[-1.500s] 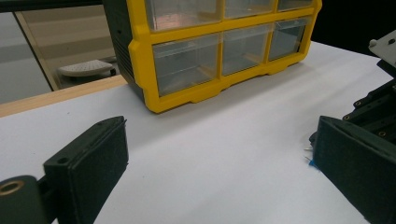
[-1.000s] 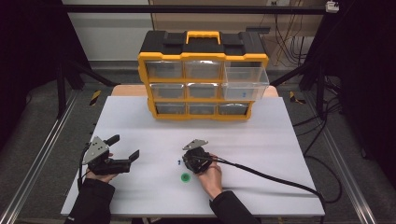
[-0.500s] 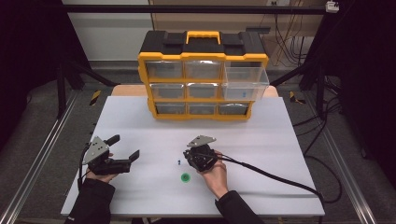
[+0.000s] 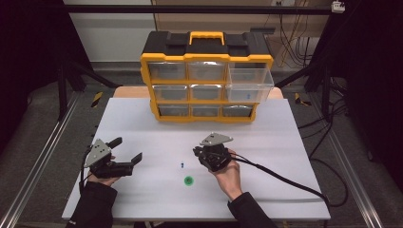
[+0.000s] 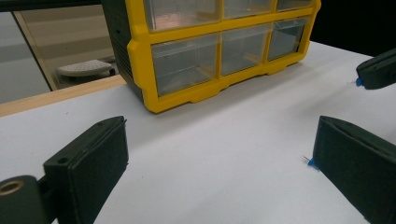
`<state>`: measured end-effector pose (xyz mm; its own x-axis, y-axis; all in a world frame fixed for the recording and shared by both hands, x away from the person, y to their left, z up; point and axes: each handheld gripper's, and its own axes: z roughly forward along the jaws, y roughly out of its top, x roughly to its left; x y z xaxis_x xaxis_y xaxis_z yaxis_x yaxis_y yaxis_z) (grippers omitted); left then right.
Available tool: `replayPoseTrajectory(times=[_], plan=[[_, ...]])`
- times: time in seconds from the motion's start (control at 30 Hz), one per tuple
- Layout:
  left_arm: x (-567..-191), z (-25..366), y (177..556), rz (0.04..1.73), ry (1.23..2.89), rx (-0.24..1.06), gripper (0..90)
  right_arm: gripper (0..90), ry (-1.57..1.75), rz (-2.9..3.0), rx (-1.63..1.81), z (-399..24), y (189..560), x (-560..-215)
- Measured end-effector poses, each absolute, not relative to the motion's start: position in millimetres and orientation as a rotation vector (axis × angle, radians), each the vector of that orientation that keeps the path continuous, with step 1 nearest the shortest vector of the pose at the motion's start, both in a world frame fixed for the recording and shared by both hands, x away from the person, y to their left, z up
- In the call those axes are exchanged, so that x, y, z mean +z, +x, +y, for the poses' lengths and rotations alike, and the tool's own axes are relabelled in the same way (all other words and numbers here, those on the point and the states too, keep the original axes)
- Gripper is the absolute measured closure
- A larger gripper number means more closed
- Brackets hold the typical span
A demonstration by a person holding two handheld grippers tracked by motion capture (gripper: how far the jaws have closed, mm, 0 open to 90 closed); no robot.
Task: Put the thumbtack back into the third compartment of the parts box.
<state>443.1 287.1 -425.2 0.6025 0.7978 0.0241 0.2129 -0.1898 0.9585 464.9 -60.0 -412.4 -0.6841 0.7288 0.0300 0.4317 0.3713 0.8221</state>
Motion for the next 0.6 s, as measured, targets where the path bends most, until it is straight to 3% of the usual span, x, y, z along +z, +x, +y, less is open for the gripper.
replayPoseTrajectory(times=[0.6], plan=[[-425, 287, 443, 0.836, 1.721, 0.657, 2.5, 84.8, 0.995, 2.193, 1.320, -91, 457, -369]])
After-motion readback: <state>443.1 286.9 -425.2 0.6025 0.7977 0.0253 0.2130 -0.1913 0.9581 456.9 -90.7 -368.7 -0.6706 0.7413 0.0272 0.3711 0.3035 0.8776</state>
